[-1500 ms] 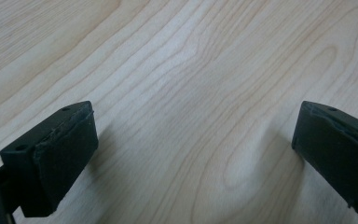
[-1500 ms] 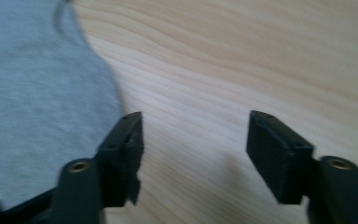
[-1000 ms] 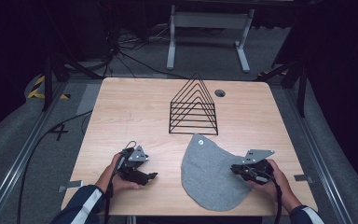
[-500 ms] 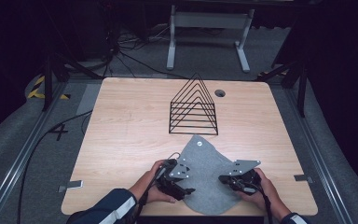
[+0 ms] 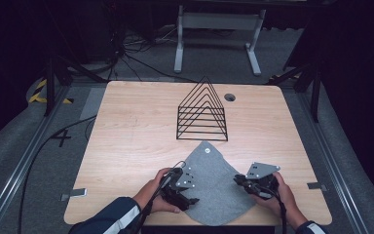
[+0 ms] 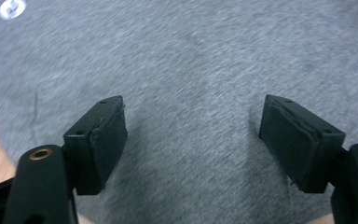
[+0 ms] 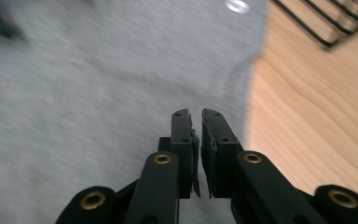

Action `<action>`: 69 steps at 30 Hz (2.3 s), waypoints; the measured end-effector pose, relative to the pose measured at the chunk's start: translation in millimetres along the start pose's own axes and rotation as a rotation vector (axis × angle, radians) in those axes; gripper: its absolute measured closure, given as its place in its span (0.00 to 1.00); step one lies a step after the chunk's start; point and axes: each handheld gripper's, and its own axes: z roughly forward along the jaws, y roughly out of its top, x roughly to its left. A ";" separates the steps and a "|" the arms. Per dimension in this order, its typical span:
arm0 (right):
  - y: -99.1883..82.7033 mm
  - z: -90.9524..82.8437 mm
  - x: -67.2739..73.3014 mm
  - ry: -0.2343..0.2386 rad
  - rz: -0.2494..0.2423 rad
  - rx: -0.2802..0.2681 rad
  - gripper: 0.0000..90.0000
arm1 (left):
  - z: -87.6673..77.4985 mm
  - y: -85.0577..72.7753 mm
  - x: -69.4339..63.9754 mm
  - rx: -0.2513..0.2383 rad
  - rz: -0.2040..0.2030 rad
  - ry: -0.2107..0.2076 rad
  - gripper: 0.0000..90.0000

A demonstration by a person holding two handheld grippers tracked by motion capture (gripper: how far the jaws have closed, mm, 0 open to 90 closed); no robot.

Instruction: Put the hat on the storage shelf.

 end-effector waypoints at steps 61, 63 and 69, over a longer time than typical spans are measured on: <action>42.3 50.5 -43.6 0.027 -0.058 -0.059 0.94 | 4.0 12.5 -17.8 -0.060 -0.051 0.025 0.37; 42.2 53.2 -44.8 0.020 -0.065 -0.047 0.94 | 6.8 12.7 -20.2 -0.040 -0.036 0.013 0.37; 40.4 67.1 -51.1 0.037 -0.060 0.012 0.95 | 8.4 6.8 -19.5 -0.032 -0.056 -0.006 0.37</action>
